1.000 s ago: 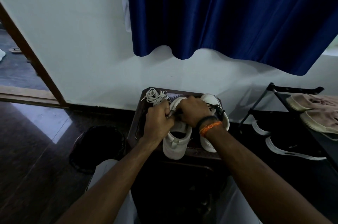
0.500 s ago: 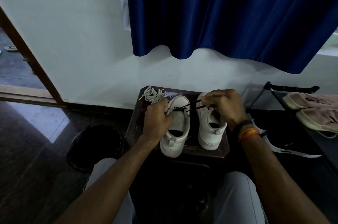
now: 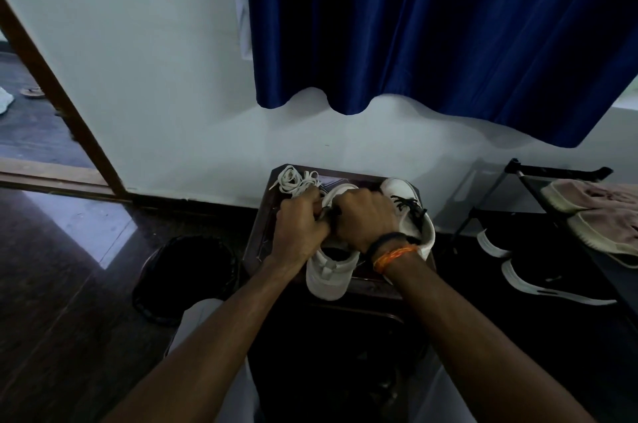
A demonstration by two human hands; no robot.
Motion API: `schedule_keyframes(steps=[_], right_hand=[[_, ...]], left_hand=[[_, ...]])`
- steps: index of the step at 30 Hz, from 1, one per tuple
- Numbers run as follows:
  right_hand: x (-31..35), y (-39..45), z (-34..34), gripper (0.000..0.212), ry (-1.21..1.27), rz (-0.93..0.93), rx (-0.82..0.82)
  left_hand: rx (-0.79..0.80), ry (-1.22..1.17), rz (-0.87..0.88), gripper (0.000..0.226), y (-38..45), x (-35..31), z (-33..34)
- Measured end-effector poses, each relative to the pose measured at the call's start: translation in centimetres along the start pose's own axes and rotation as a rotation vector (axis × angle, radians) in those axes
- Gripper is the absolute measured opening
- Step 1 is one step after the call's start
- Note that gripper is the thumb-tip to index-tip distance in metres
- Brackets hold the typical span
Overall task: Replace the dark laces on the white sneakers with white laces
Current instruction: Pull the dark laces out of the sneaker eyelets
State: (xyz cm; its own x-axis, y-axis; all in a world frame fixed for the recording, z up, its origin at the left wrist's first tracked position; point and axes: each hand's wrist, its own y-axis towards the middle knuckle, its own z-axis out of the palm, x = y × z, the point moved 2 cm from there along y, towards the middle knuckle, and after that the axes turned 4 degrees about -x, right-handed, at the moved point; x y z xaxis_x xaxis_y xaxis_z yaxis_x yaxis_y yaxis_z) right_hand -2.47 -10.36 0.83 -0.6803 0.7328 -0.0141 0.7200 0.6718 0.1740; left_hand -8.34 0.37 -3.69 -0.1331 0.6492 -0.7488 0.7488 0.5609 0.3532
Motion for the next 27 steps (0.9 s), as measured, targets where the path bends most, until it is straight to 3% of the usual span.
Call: schedule_keyframes(steps=[6, 9, 15, 20, 22, 25, 27], right_hand=[[0.1, 0.4, 0.9, 0.02, -0.059, 0.008, -0.025], [-0.7, 0.3, 0.8, 0.018, 0.037, -0.023, -0.044], [-3.7, -1.5, -2.9, 0.015, 0.581, 0.014, -0.146], [-6.2, -3.3, -5.2, 0.017, 1.217, 0.219, -0.058], [-7.4, -3.1, -4.7, 0.025, 1.039, 0.272, -0.114], [-7.6, -2.4, -3.2, 0.014, 0.441, 0.252, -0.125], [-6.9, -2.1, -2.4, 0.022, 0.352, 0.254, -0.14]], left_hand=[[0.0, -0.014, -0.022, 0.03, -0.1, 0.2, 0.1], [-0.009, -0.026, -0.021, 0.035, -0.2, 0.0, -0.1], [-0.032, -0.003, -0.022, 0.034, -0.2, 0.0, -0.2], [-0.027, -0.005, -0.01, 0.029, -0.3, 0.3, -0.2], [-0.031, -0.015, -0.011, 0.028, -0.3, 0.3, 0.0], [-0.024, -0.019, -0.031, 0.027, -0.3, 0.5, 0.2], [-0.014, -0.025, -0.039, 0.026, -0.3, 0.7, 0.3]])
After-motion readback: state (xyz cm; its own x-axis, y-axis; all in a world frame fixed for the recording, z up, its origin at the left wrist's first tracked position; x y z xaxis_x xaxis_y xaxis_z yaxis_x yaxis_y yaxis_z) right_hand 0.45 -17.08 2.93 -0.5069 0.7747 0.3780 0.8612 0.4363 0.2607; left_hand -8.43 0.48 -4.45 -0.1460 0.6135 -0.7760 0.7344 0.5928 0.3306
